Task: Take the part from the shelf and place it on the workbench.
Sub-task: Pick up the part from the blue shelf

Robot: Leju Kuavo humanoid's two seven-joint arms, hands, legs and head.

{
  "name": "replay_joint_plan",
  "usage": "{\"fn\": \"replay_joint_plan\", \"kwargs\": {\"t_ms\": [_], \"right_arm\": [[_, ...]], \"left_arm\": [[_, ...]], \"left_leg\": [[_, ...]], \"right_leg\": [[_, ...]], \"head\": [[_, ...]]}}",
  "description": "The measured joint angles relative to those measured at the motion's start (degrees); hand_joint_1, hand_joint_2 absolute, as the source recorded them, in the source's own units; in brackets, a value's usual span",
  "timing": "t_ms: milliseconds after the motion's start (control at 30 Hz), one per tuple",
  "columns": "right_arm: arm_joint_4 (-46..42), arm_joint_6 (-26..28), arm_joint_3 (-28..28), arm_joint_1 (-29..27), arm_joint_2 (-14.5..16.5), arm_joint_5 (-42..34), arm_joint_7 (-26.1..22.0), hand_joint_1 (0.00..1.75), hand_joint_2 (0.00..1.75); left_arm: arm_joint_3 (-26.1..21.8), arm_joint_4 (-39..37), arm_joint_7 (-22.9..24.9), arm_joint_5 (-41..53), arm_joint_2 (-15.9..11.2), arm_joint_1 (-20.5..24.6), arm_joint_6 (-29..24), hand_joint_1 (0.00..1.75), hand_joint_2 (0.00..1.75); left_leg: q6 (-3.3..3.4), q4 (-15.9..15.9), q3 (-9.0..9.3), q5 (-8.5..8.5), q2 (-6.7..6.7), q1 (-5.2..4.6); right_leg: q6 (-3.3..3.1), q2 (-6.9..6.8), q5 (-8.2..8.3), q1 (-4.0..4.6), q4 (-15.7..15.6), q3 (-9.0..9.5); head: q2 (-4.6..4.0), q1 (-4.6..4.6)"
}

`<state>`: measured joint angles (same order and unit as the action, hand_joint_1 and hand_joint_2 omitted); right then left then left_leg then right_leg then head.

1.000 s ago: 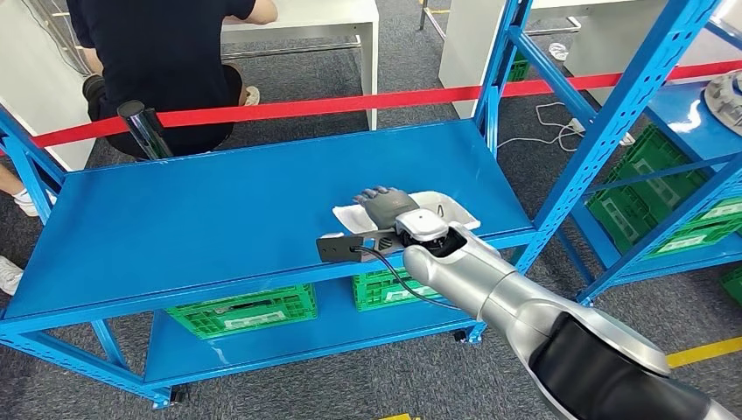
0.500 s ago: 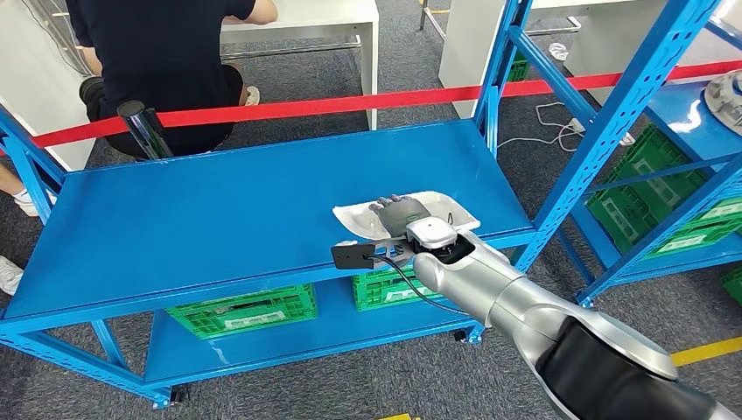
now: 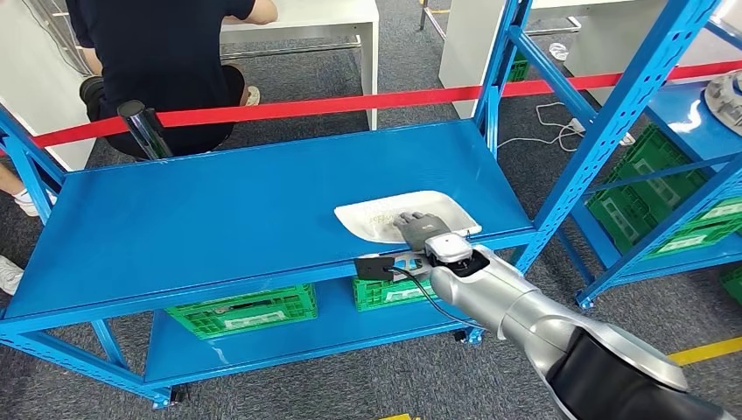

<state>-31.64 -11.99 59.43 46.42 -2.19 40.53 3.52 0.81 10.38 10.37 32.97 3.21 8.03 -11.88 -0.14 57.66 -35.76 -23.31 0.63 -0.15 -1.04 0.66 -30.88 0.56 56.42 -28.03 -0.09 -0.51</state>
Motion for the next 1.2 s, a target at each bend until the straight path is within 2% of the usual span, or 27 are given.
{"fn": "replay_joint_plan", "kwargs": {"t_ms": [100, 233, 533, 1200], "right_arm": [[0.76, 0.59, -0.01, -0.12, -0.24, 0.00, 0.84, 0.00, 1.75], [1.93, 1.52, -0.26, -0.12, -0.25, -0.02, 2.27, 1.75, 1.75], [3.32, 4.01, -2.41, -0.50, -0.60, -0.02, 3.05, 1.75, 1.75], [3.36, 3.05, -3.41, -0.35, -0.81, 0.42, 2.78, 1.75, 1.75]], "left_arm": [[0.00, 0.00, 0.22, 0.04, 0.02, 0.03, 0.00, 0.00, 0.00], [0.00, -0.02, 0.43, 0.16, 0.04, 0.00, -0.01, 0.00, 0.00], [0.00, 0.00, -0.07, 0.89, 0.07, -0.02, 0.00, 0.00, 0.00], [0.00, -0.02, -0.09, 0.93, 0.31, -0.04, 0.00, 0.00, 0.00]], "left_leg": [[0.00, 0.00, 0.02, 0.00, -0.02, 0.00], [0.00, 0.00, 0.03, 0.00, 0.02, 0.00], [0.00, 0.00, 0.19, -0.03, -0.05, 0.00], [0.01, -0.02, 0.64, -0.06, -0.30, 0.07]], "right_leg": [[0.00, 0.01, 0.00, 0.00, 0.00, 0.01], [0.00, -0.01, 0.00, 0.01, 0.00, 0.04], [0.00, 0.03, 0.00, -0.01, -0.01, 0.17], [0.05, 0.19, 0.05, 0.05, -0.04, 0.58]], "head": [[0.00, 0.00], [0.00, 0.00], [0.00, 0.01], [0.00, 0.01]]}}
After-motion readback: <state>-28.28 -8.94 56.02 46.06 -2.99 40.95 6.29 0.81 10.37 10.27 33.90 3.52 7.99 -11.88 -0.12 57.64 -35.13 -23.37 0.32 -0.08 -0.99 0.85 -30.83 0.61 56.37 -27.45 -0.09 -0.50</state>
